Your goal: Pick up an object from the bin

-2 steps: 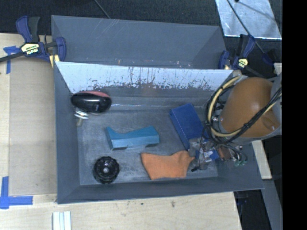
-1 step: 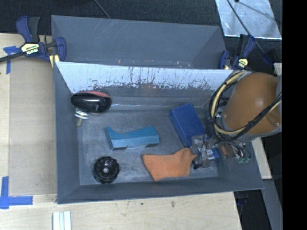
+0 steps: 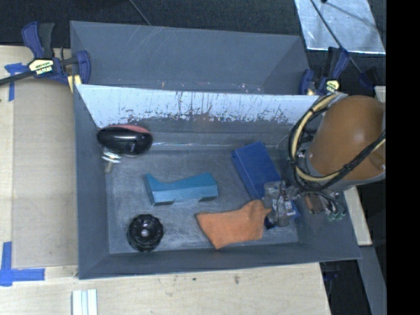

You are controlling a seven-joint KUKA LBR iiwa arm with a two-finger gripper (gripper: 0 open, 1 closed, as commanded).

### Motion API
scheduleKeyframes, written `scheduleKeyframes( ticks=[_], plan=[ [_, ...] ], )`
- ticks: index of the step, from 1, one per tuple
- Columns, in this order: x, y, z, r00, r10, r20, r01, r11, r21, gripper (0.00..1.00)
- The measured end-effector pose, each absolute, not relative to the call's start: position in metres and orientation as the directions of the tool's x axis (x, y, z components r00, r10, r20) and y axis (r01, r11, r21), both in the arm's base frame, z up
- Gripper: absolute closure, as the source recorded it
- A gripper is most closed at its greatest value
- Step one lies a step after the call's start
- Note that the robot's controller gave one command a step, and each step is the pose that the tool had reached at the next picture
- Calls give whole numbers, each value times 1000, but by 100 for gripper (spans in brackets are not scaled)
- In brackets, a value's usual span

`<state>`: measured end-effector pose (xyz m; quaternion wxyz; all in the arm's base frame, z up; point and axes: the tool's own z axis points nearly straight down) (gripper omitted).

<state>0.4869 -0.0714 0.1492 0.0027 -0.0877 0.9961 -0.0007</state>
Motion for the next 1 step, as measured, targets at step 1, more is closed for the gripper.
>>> scheduleKeyframes(
  ticks=[1],
  plan=[
    [487, -71, 155, -985, -175, -6, -175, 985, -2, 100]
  ],
)
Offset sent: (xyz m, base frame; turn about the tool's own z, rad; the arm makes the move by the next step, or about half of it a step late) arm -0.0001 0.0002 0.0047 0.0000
